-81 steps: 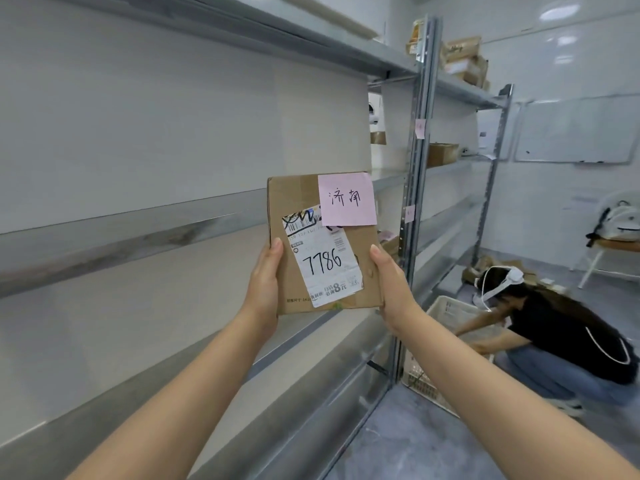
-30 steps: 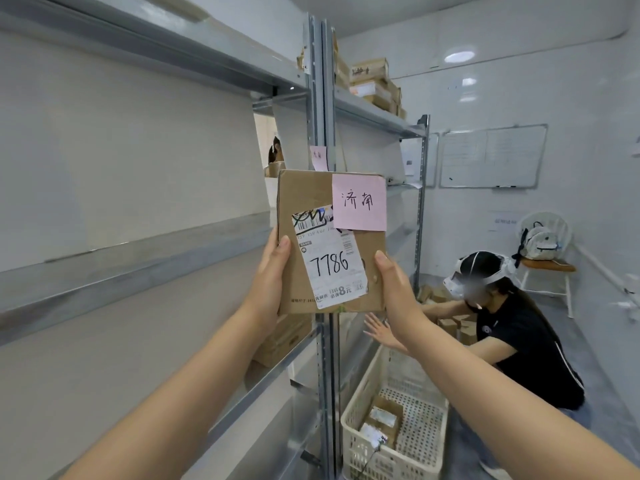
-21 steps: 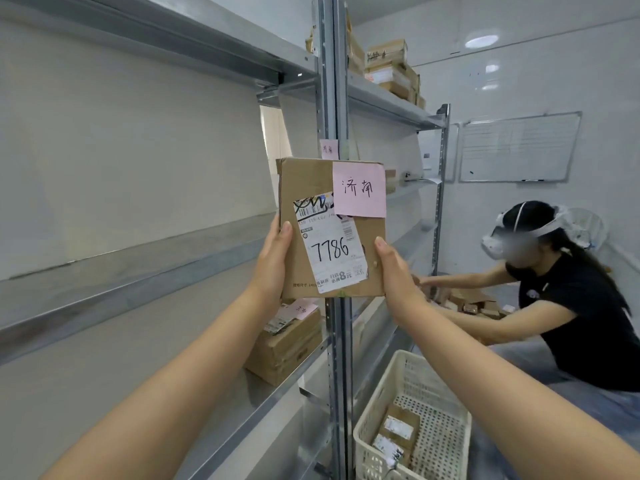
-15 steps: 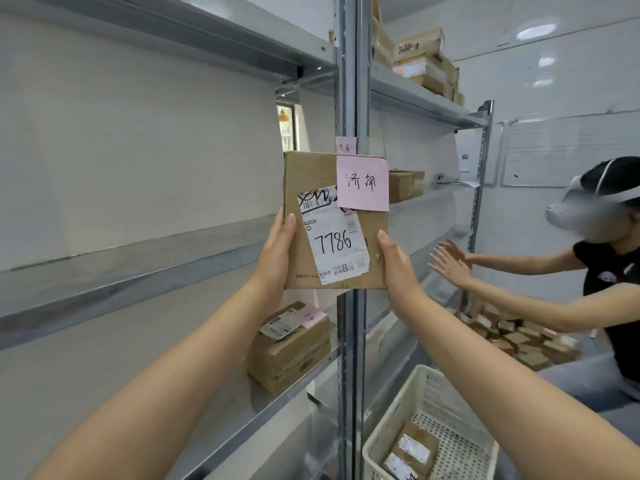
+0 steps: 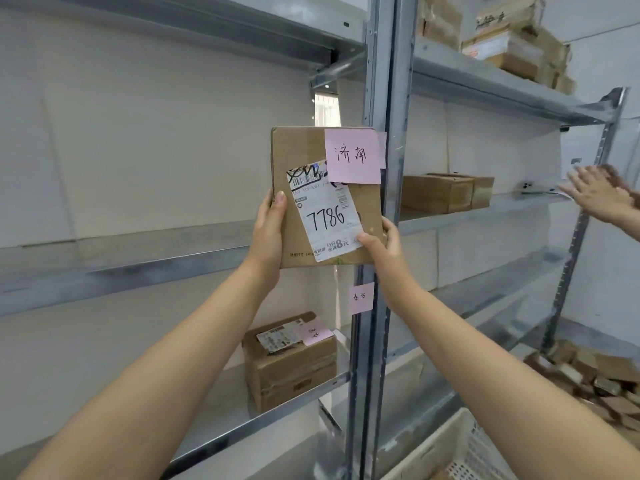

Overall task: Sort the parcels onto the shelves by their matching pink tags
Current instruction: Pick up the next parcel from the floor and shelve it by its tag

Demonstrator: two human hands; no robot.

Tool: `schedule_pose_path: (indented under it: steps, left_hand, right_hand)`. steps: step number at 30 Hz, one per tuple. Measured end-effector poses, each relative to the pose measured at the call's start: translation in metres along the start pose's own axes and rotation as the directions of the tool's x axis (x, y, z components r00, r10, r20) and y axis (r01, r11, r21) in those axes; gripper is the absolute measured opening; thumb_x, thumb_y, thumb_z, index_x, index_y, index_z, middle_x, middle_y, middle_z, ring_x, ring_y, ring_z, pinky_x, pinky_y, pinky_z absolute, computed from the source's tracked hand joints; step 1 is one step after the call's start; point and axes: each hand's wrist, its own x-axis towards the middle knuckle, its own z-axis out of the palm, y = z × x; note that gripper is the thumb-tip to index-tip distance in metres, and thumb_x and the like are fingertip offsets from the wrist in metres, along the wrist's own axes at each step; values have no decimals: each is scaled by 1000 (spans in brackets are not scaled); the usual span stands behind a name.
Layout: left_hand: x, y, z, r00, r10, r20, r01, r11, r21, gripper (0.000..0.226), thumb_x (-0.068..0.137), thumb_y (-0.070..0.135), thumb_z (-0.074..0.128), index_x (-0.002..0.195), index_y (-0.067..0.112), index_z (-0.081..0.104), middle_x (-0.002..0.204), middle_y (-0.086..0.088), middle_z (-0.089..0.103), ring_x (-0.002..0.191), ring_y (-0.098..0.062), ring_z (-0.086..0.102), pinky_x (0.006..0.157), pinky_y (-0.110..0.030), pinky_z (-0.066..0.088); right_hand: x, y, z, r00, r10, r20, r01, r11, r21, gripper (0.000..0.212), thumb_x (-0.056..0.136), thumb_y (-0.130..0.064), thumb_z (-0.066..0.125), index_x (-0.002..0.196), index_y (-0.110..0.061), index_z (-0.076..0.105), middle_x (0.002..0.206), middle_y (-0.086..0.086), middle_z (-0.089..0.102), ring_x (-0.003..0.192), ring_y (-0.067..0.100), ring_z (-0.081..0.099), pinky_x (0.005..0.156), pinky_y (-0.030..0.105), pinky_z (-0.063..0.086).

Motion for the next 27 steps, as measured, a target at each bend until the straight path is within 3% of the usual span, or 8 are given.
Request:
schedule_pose_path:
  steps: [5, 10, 12, 14, 17, 20, 23, 27]
  left_hand:
    - [31, 2, -7, 996, 42, -82, -41, 999, 3, 69, 84, 57, 49, 143, 22, 41, 135, 0, 60, 121, -18, 59, 106, -47, 44]
    - [64, 5, -12, 991, 132, -27, -130, 988, 78, 45, 99, 41, 40, 138, 19, 46, 131, -4, 63, 118, -20, 62, 102, -45, 47]
    - [77, 3, -16, 987, 157, -31, -154, 985, 84, 45, 99, 39, 39, 139, 19, 46, 133, -4, 62, 119, -20, 61, 104, -45, 46]
    - [85, -1, -20, 987, 156, -48, -152, 985, 83, 49, 97, 43, 41, 139, 19, 46, 133, -4, 62, 120, -20, 60, 105, -47, 44]
    - [94, -9, -21, 983, 153, -101, -146, 986, 78, 53, 93, 46, 43, 137, 18, 48, 133, -4, 62, 121, -21, 59, 106, -49, 43]
    - [105, -11, -20, 971, 173, -163, -166, 984, 58, 50, 94, 45, 43, 136, 18, 49, 130, -4, 63, 118, -21, 62, 103, -49, 46]
    - [113, -16, -13, 958, 154, -240, -162, 987, -11, 55, 89, 51, 45, 135, 21, 49, 130, -5, 64, 117, -23, 62, 100, -50, 48]
    - [116, -32, 7, 954, 18, -298, -58, 990, -128, 59, 84, 59, 48, 136, 29, 45, 128, -2, 65, 115, -24, 64, 95, -52, 51]
  right_hand:
    - [26, 13, 12, 993, -17, 114, 17, 1000, 4, 80, 73, -39, 62, 143, -26, 26, 137, -2, 51, 115, 6, 53, 83, 16, 42]
    - [61, 18, 26, 990, -8, 144, 7, 1000, 3, 76, 77, -40, 69, 141, -29, 28, 120, -15, 55, 116, 7, 51, 108, 32, 35]
    - [72, 18, 28, 988, -30, 152, 28, 999, 17, 60, 88, -28, 63, 136, -33, 27, 104, -28, 46, 97, -9, 48, 94, 21, 34]
    - [80, 23, 30, 984, -43, 174, 41, 999, 12, 56, 86, -30, 65, 131, -35, 31, 112, -24, 51, 94, -16, 46, 83, 12, 36]
    - [91, 34, 37, 986, -37, 161, 28, 998, 60, 88, 76, -39, 65, 148, -31, 15, 144, -7, 40, 109, -4, 49, 87, 15, 37]
    - [104, 43, 44, 989, -32, 143, 9, 987, 159, 99, 80, -34, 70, 149, -33, -2, 142, -9, 26, 121, 6, 37, 102, 29, 31]
    - [118, 50, 56, 988, -17, 152, -22, 968, 251, 119, 58, -49, 78, 144, -47, -4, 153, -7, 24, 136, 15, 36, 114, 43, 31]
    - [138, 57, 69, 982, -12, 189, -71, 904, 422, 112, 64, -34, 75, 144, -44, -3, 144, -3, 43, 128, 24, 49, 101, 45, 47]
